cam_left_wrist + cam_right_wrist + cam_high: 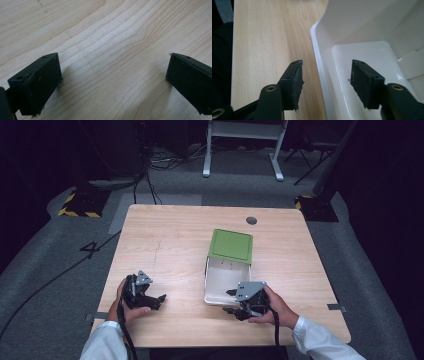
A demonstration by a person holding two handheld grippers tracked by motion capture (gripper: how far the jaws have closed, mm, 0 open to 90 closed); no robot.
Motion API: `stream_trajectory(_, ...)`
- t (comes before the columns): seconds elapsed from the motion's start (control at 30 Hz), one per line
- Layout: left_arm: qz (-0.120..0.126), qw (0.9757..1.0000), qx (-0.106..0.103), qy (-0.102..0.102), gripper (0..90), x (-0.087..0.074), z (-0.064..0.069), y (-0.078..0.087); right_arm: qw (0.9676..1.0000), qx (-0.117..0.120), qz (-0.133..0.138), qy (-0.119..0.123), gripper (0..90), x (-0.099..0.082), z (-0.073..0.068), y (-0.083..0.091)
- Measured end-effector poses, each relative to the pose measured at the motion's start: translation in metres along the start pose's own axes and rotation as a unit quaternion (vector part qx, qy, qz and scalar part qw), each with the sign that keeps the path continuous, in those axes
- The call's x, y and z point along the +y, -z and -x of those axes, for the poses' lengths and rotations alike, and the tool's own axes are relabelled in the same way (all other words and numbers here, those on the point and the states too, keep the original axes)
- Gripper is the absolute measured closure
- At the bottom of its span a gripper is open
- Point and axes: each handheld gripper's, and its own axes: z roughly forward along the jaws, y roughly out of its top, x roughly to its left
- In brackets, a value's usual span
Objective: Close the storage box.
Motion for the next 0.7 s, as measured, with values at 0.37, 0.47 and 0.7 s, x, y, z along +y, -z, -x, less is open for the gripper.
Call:
stream_trajectory(0.37, -0.001, 1.0000, -0.001, 0.001, 0.1, 0.000, 0.000, 0.000, 0.9988, -0.008, -0.038, 0.029, 51.7, 0.009, -0.005, -0.023)
stream_trajectory(0.47, -0.001, 1.0000, -0.001, 0.001, 0.1, 0.000, 0.000, 0.000, 0.9984, -0.006, -0.050, 0.027, 55.4, 0.010, -0.004, -0.030)
stream_trajectory(0.7, -0.001, 1.0000, -0.001, -0.001, 0.1, 0.000, 0.000, 0.000, 0.9959, -0.020, -0.084, 0.028, 65.3, 0.009, 0.003, -0.047)
